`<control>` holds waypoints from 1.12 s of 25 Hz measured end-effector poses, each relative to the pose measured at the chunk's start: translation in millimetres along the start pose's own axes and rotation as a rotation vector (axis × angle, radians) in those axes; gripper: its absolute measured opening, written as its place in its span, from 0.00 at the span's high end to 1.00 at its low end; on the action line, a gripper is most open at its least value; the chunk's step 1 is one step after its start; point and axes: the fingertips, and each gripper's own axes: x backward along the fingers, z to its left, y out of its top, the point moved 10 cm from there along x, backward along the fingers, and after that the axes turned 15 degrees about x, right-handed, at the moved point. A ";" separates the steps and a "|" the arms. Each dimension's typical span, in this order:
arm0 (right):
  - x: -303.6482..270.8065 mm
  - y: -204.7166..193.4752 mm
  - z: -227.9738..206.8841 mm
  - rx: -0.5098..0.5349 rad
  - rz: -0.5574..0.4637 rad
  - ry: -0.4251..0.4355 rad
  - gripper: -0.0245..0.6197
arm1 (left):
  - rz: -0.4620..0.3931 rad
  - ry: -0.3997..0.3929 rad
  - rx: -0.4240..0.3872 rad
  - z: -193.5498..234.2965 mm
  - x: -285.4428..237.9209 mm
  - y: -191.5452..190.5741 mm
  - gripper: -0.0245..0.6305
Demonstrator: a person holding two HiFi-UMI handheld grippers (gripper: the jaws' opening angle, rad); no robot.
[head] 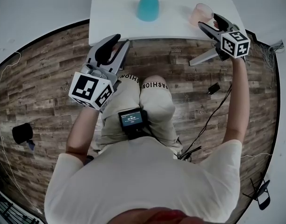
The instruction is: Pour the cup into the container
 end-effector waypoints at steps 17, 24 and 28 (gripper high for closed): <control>-32.9 3.9 -4.0 0.020 -0.004 0.053 0.39 | 0.011 0.024 0.014 10.8 3.9 -5.3 0.79; -33.8 3.5 -3.3 0.021 -0.008 0.052 0.39 | 0.015 0.037 0.012 9.5 7.1 -6.2 0.79; -33.8 6.6 -4.5 0.024 -0.010 0.034 0.39 | 0.005 0.038 0.010 9.7 6.9 -3.4 0.79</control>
